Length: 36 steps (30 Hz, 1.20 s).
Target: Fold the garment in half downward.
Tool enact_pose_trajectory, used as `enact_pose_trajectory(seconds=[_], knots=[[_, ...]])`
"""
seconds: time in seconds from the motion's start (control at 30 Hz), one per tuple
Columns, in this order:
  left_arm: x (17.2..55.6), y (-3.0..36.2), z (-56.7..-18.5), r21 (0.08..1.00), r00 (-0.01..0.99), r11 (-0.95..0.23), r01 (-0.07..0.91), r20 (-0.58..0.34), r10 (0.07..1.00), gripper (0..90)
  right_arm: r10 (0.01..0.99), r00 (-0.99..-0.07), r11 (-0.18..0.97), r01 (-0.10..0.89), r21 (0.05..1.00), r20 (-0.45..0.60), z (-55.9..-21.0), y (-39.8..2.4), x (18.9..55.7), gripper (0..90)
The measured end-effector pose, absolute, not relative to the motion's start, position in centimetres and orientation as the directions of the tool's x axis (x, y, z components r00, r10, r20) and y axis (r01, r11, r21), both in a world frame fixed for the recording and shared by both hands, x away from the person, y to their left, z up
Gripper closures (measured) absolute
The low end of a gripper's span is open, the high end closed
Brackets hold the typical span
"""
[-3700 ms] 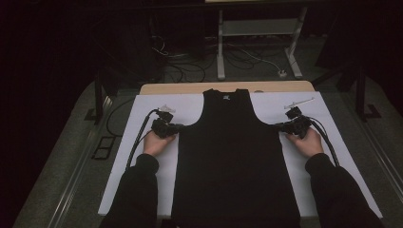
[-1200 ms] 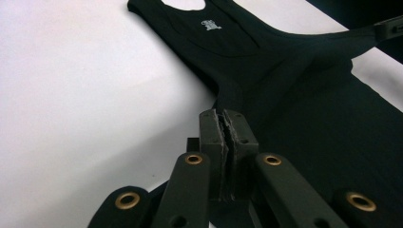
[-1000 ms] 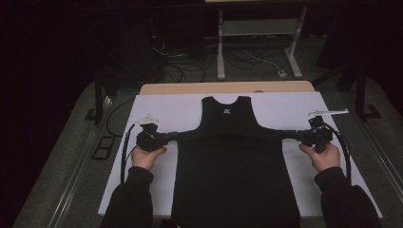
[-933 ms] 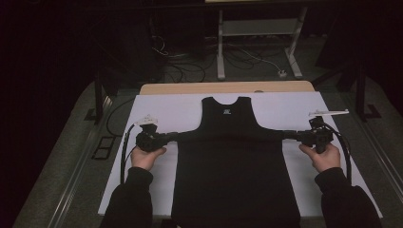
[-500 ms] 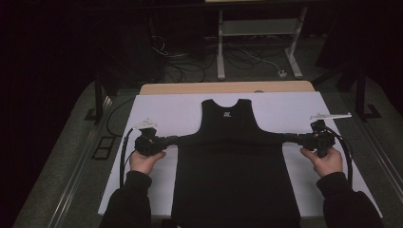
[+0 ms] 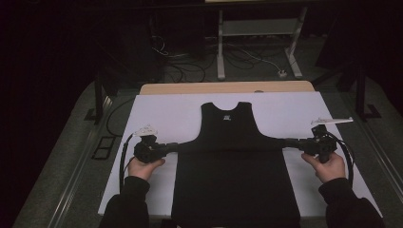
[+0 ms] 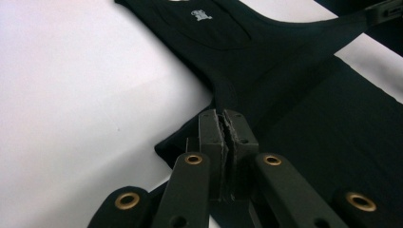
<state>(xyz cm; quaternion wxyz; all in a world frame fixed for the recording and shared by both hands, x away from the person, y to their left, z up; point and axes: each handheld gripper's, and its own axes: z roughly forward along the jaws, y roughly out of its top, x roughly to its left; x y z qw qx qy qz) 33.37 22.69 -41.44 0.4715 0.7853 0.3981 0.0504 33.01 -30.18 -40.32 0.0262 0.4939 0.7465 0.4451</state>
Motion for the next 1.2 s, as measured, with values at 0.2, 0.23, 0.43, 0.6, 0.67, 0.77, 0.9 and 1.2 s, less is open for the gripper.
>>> enact_pose_trajectory(seconds=[0.2,0.23,0.43,0.6,0.67,0.77,0.9,1.2], knots=[[33.1,22.7,-41.6,0.759,0.666,-0.235,0.608,-0.326,0.671,86.0,0.757,-0.514,0.139,0.730,0.670,0.403,-40.7,-30.0,32.6,82.3],[33.1,22.7,-41.7,0.757,0.664,-0.233,0.611,-0.330,0.671,86.0,0.757,-0.514,0.142,0.733,0.665,0.404,-40.8,-30.0,32.5,82.3],[32.7,22.8,-41.8,0.743,0.667,-0.253,0.619,-0.327,0.670,86.0,0.754,-0.516,0.164,0.746,0.645,0.406,-41.0,-29.9,31.9,82.2],[32.2,22.7,-42.1,0.724,0.663,-0.266,0.637,-0.337,0.669,86.0,0.754,-0.507,0.175,0.767,0.617,0.417,-41.4,-29.8,31.6,82.2],[32.1,22.7,-42.2,0.716,0.664,-0.276,0.641,-0.336,0.668,86.0,0.757,-0.499,0.176,0.777,0.604,0.422,-41.7,-29.8,31.6,82.1],[32.1,22.8,-42.4,0.699,0.655,-0.284,0.657,-0.341,0.674,86.0,0.753,-0.485,0.174,0.798,0.577,0.444,-42.0,-29.9,31.5,82.2],[32.0,22.7,-42.6,0.678,0.647,-0.292,0.674,-0.351,0.677,86.0,0.752,-0.472,0.174,0.816,0.552,0.460,-42.2,-29.9,31.2,82.2],[31.9,22.6,-42.8,0.651,0.642,-0.318,0.689,-0.346,0.684,86.0,0.748,-0.457,0.172,0.834,0.524,0.481,-42.4,-30.0,30.7,82.1]])
